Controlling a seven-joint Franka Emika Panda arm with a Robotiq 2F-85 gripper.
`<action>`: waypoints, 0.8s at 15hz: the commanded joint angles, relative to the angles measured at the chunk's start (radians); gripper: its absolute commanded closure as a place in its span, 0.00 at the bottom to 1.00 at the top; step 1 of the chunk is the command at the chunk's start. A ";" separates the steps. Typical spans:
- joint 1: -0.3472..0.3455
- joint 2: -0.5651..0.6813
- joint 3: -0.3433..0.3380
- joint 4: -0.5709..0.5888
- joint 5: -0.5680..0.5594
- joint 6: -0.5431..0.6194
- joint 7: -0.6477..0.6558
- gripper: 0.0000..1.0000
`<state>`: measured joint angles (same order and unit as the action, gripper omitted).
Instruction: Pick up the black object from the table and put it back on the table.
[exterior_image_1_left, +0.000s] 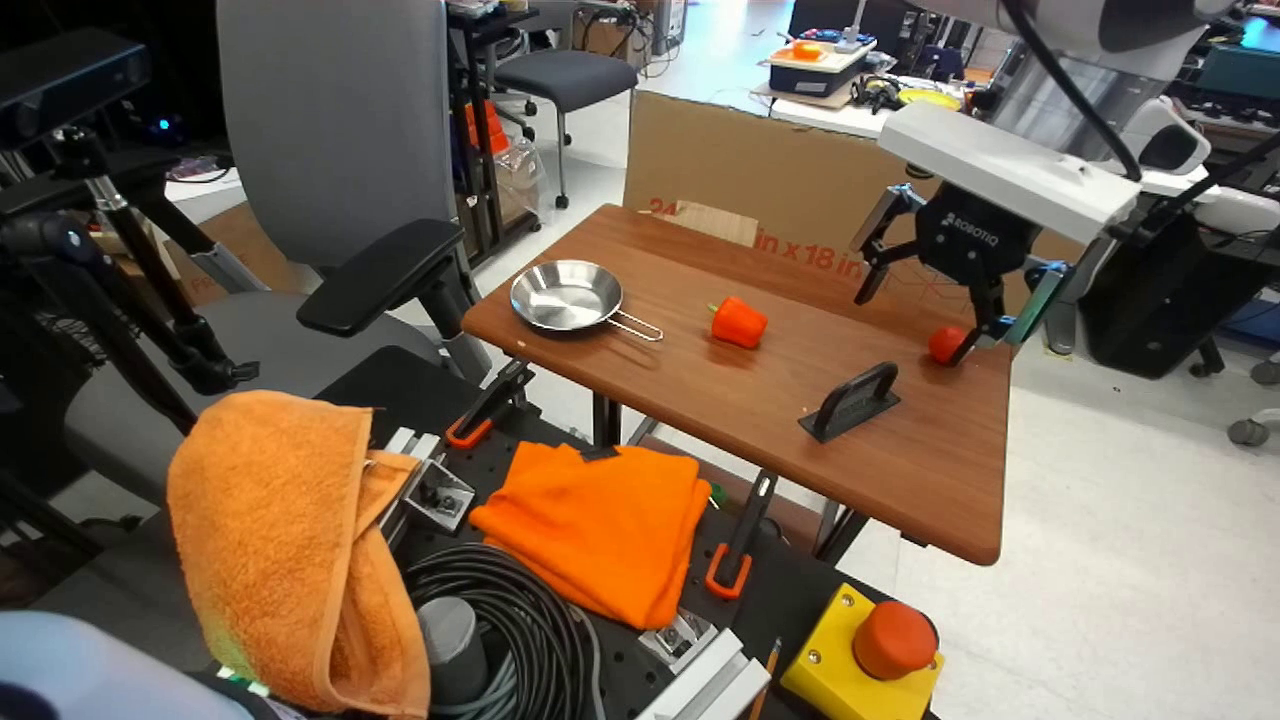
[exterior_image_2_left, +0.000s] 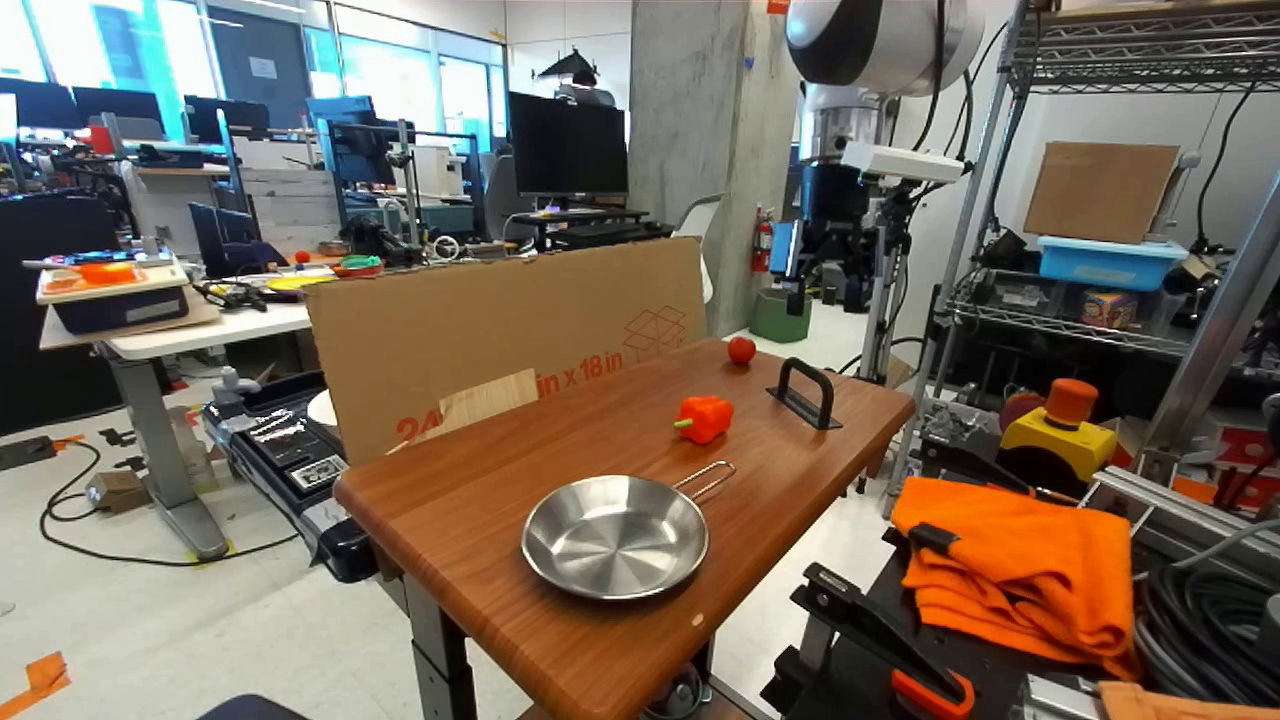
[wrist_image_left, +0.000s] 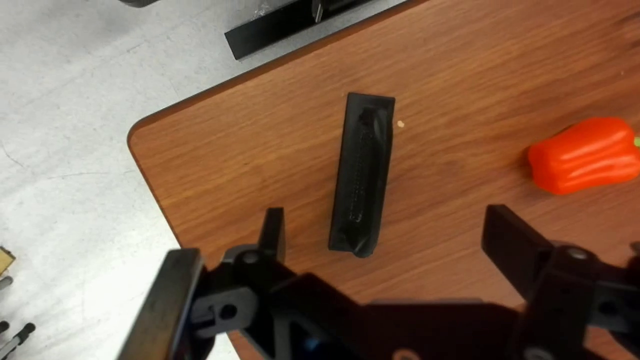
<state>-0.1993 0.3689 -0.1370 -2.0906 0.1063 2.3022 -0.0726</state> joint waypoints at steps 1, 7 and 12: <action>0.005 0.029 -0.003 0.014 -0.021 -0.004 0.013 0.00; 0.028 0.056 -0.028 0.029 -0.072 -0.003 0.085 0.00; 0.061 0.075 -0.056 0.059 -0.190 -0.024 0.207 0.00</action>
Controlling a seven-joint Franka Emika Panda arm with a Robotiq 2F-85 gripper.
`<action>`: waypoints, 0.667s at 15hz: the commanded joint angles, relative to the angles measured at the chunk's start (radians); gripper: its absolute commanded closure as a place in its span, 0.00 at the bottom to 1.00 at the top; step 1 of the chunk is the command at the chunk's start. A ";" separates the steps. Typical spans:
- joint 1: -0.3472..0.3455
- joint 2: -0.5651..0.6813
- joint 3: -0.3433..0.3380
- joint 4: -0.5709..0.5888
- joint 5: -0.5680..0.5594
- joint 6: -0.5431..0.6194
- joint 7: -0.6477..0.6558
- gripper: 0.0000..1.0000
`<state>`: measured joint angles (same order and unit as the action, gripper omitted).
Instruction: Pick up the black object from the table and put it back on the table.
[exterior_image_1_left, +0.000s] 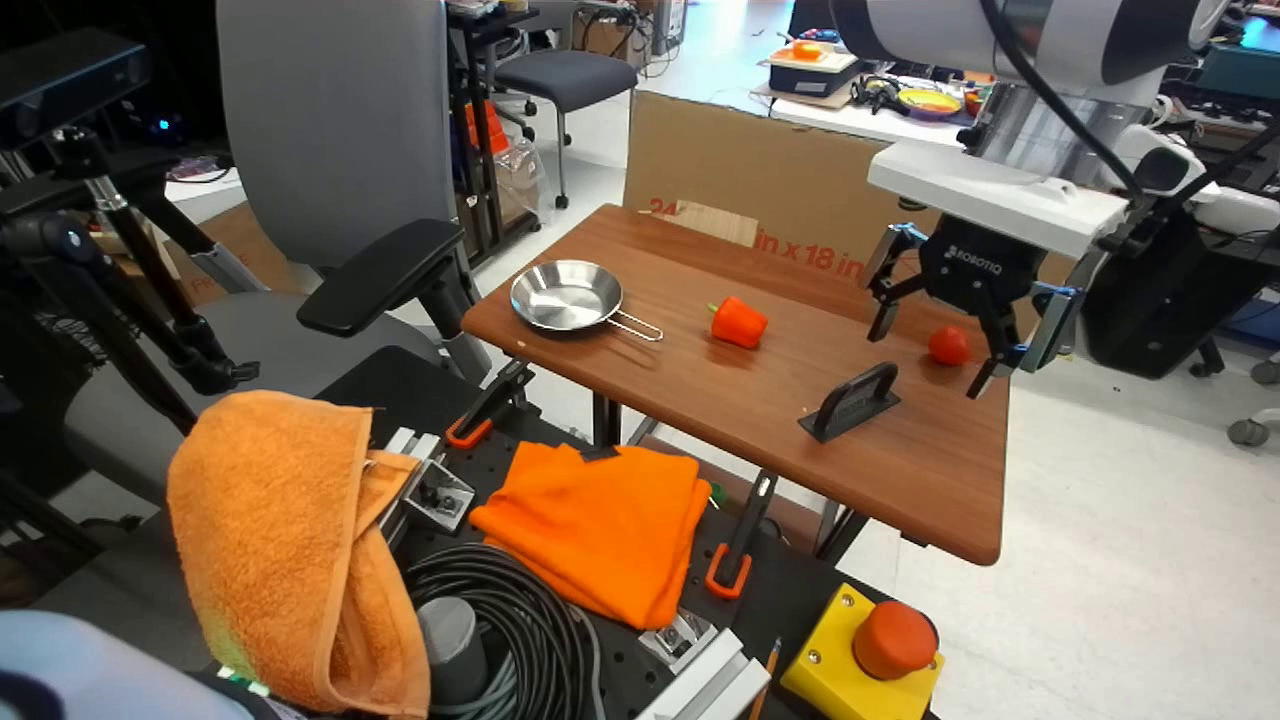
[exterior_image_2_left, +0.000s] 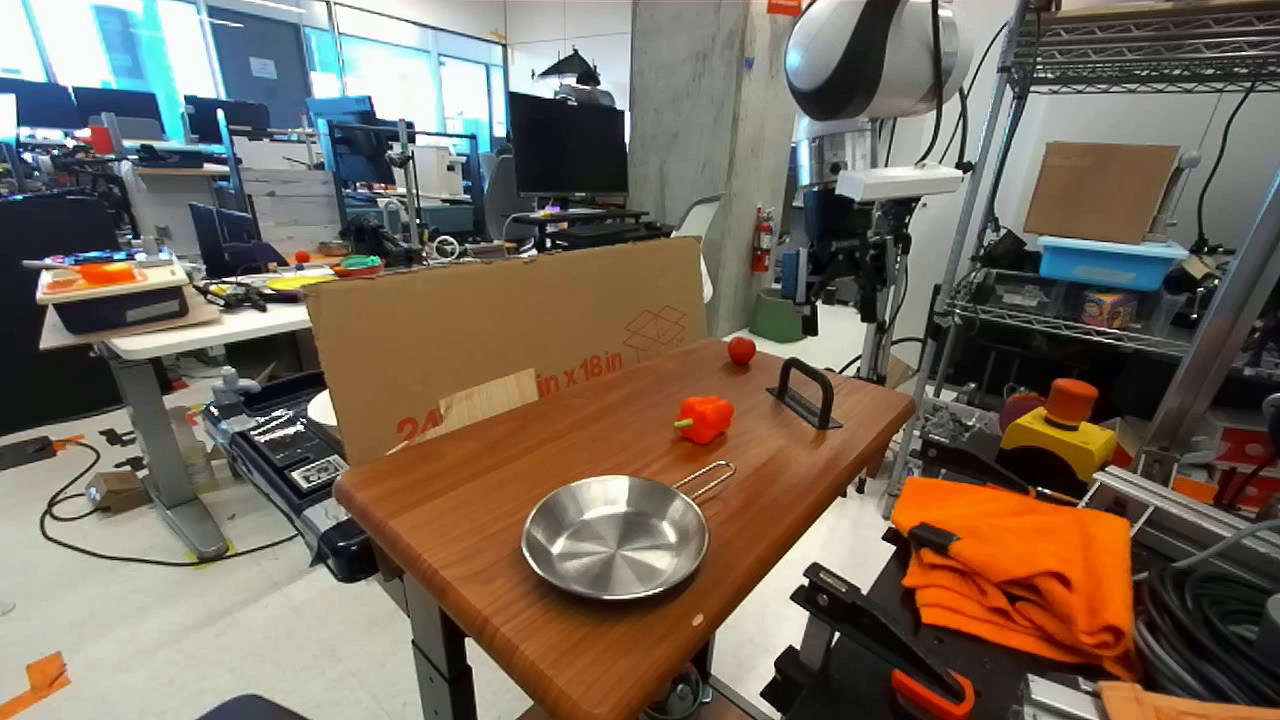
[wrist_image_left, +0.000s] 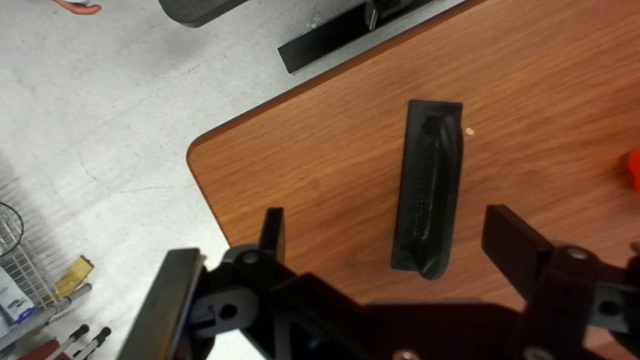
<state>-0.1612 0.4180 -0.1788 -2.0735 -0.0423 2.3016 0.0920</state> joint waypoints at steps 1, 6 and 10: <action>0.018 0.029 -0.005 0.045 -0.033 -0.027 0.026 0.00; 0.008 0.066 0.033 0.061 0.013 -0.038 -0.015 0.00; 0.002 0.098 0.049 0.071 0.026 -0.042 -0.026 0.00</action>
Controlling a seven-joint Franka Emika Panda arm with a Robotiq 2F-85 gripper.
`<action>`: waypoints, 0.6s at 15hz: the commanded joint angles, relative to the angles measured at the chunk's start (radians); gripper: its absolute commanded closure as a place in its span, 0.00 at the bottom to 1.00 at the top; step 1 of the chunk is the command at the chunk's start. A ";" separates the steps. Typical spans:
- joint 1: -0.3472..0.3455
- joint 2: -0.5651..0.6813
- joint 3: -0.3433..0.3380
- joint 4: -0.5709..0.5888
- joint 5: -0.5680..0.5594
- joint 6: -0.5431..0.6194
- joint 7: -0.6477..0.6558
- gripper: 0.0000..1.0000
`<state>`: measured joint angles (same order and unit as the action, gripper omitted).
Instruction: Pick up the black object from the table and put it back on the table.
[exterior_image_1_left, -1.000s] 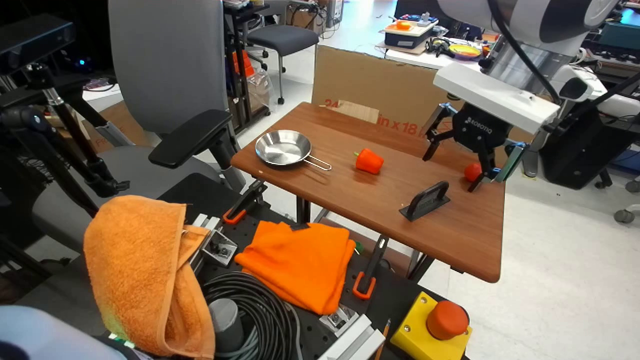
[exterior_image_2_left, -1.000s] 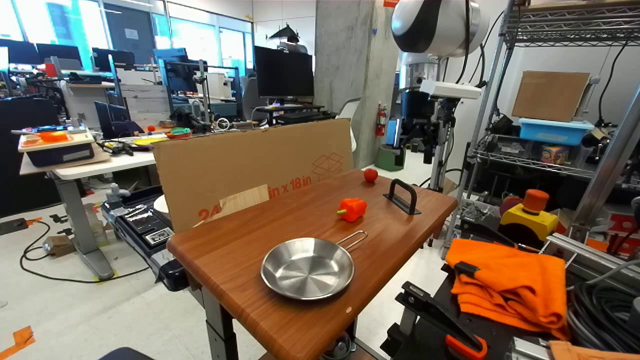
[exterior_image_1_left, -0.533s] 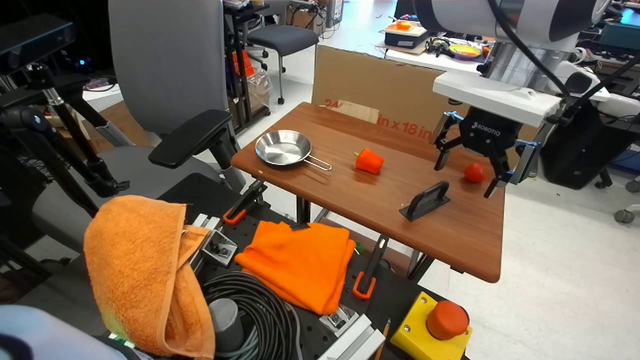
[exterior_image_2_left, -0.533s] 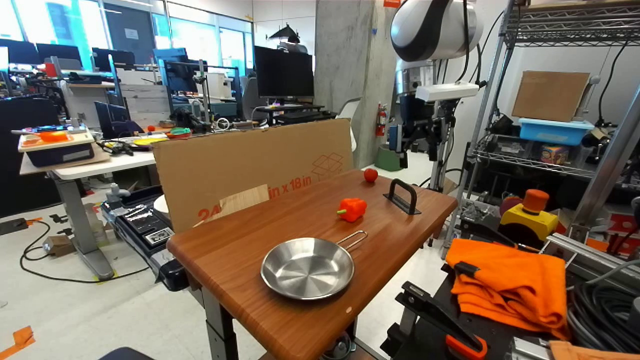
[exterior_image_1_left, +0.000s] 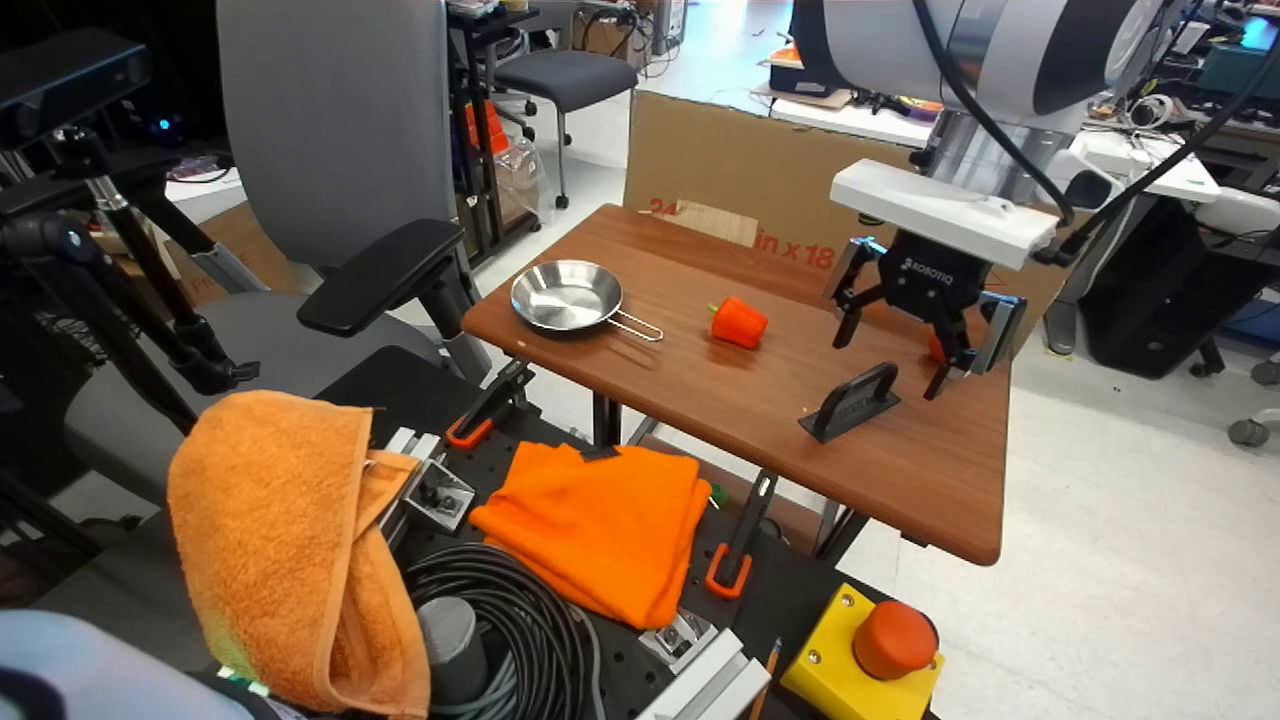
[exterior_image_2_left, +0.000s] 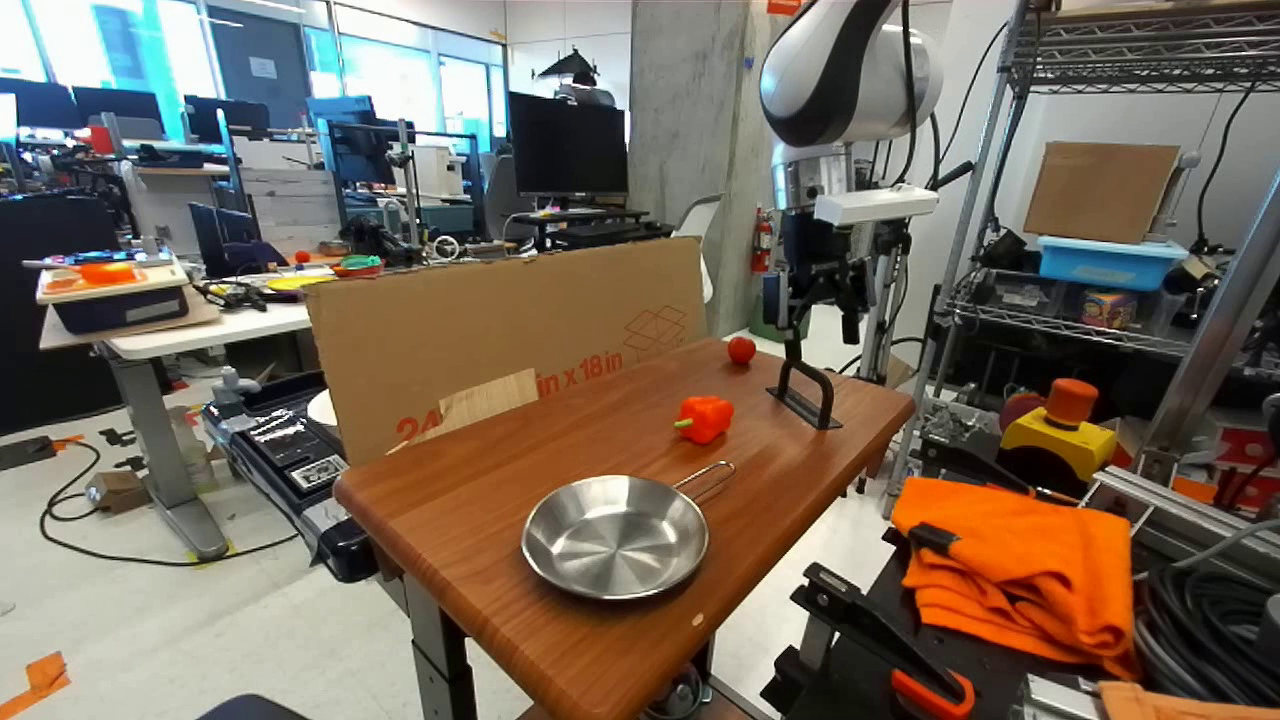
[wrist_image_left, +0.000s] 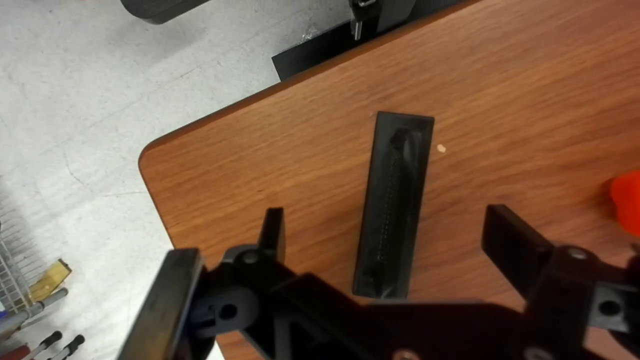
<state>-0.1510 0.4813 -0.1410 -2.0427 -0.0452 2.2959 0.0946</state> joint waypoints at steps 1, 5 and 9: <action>-0.009 0.040 0.013 0.043 0.030 -0.037 -0.030 0.00; -0.015 0.057 0.012 0.059 0.044 -0.042 -0.029 0.08; -0.016 0.071 0.003 0.078 0.040 -0.063 -0.016 0.50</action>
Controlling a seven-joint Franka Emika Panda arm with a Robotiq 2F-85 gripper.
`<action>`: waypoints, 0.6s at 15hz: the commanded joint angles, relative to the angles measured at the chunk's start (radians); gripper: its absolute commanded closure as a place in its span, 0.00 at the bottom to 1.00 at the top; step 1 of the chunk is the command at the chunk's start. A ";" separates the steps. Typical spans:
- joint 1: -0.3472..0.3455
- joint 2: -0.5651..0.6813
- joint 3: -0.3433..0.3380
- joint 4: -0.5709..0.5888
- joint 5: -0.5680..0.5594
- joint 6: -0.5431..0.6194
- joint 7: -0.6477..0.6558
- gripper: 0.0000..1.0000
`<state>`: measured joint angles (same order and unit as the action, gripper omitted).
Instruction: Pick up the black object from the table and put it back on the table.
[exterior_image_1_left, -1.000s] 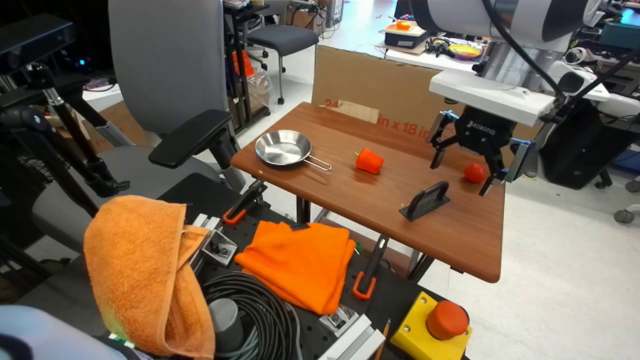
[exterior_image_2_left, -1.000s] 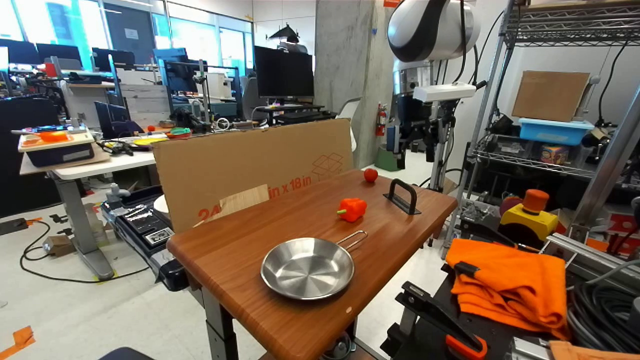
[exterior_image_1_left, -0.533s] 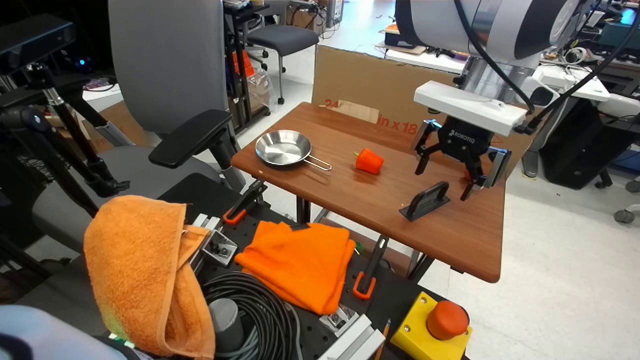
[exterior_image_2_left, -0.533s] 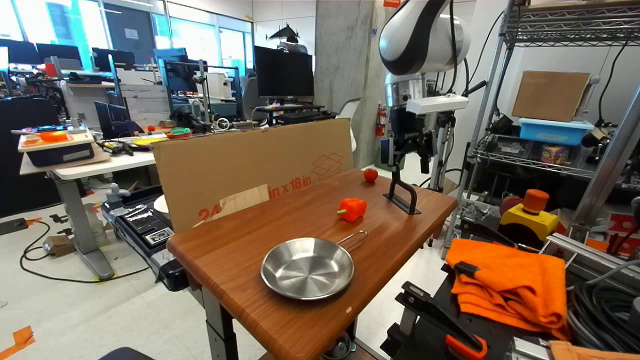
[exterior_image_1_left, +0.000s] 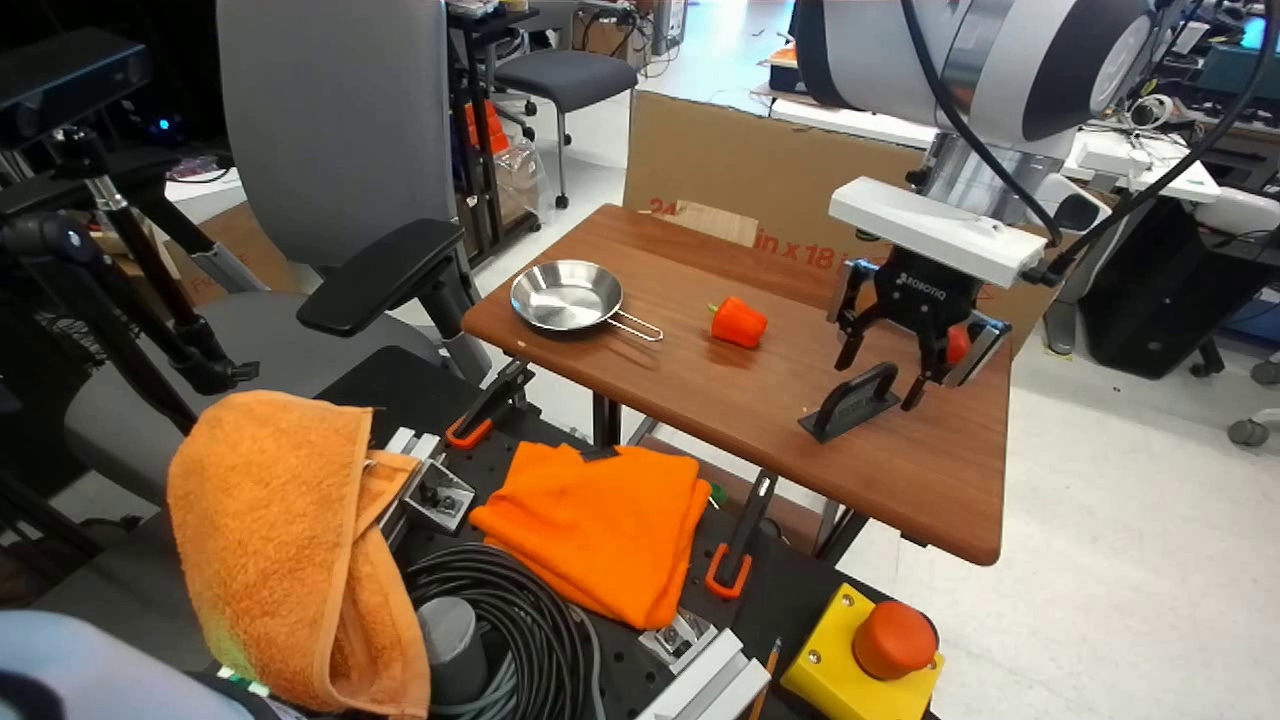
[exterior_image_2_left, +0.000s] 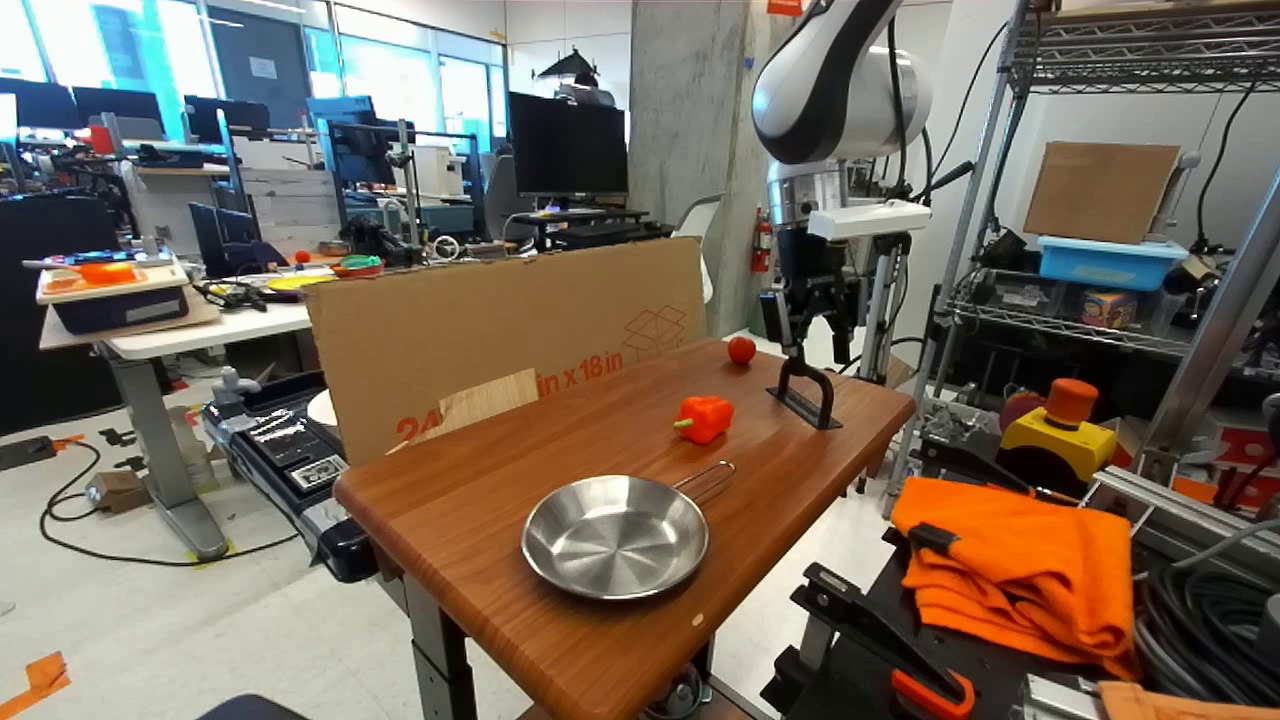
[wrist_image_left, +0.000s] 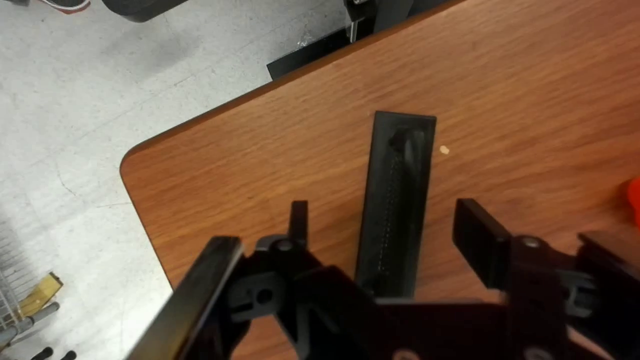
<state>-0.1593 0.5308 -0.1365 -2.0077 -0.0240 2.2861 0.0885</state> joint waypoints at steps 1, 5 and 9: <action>-0.009 0.023 -0.002 0.047 0.020 -0.063 -0.011 0.58; -0.010 0.027 -0.003 0.063 0.025 -0.092 -0.005 0.87; -0.008 0.029 -0.002 0.066 0.026 -0.095 -0.009 0.97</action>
<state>-0.1634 0.5370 -0.1408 -1.9746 -0.0121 2.2169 0.0889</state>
